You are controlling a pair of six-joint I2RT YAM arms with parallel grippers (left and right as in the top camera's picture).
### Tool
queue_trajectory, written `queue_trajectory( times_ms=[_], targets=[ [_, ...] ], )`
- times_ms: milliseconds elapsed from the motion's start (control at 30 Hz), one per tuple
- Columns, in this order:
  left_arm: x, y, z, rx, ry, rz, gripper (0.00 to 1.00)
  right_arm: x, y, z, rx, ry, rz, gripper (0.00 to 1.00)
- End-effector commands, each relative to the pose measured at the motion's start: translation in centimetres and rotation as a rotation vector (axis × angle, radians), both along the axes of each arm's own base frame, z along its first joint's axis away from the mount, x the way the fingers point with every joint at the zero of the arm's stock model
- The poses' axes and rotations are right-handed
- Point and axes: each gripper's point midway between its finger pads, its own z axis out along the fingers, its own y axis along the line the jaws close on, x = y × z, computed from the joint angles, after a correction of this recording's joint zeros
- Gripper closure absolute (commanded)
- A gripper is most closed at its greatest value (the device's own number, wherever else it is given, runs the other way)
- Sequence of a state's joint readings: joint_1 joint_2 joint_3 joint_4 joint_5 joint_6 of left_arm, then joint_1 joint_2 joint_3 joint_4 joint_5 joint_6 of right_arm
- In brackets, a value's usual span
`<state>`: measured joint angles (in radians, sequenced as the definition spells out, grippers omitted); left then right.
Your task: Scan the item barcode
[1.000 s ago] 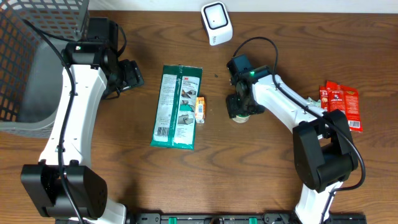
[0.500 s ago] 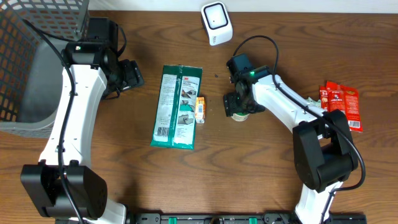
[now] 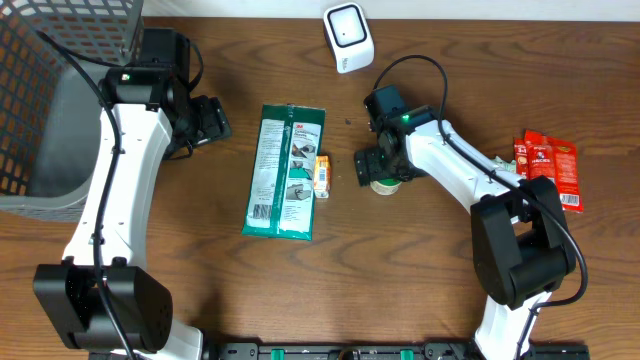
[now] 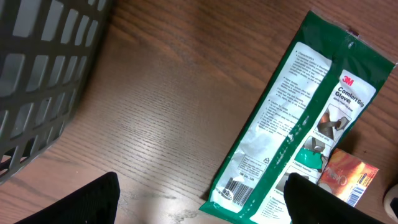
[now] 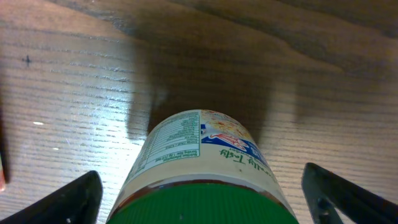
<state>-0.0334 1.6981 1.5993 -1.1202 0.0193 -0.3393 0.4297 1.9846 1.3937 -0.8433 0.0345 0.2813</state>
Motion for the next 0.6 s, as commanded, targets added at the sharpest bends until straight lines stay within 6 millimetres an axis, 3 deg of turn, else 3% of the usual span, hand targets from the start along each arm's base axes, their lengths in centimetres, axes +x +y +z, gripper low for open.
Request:
queue_trajectory(
  times_ms=[0, 133, 567],
  targets=[
    [-0.12, 0.37, 0.59, 0.013, -0.014, 0.002, 0.15, -0.02, -0.06, 0.16, -0.009, -0.012, 0.01, 0.1],
    [-0.12, 0.37, 0.58, 0.013, -0.014, 0.002, 0.15, -0.06, -0.1, 0.15, -0.011, -0.011, 0.013, 0.17],
    [-0.12, 0.37, 0.59, 0.013, -0.014, 0.002, 0.15, -0.47, -0.29, -0.76, -0.013, -0.006, 0.013, 0.2]
  ],
)
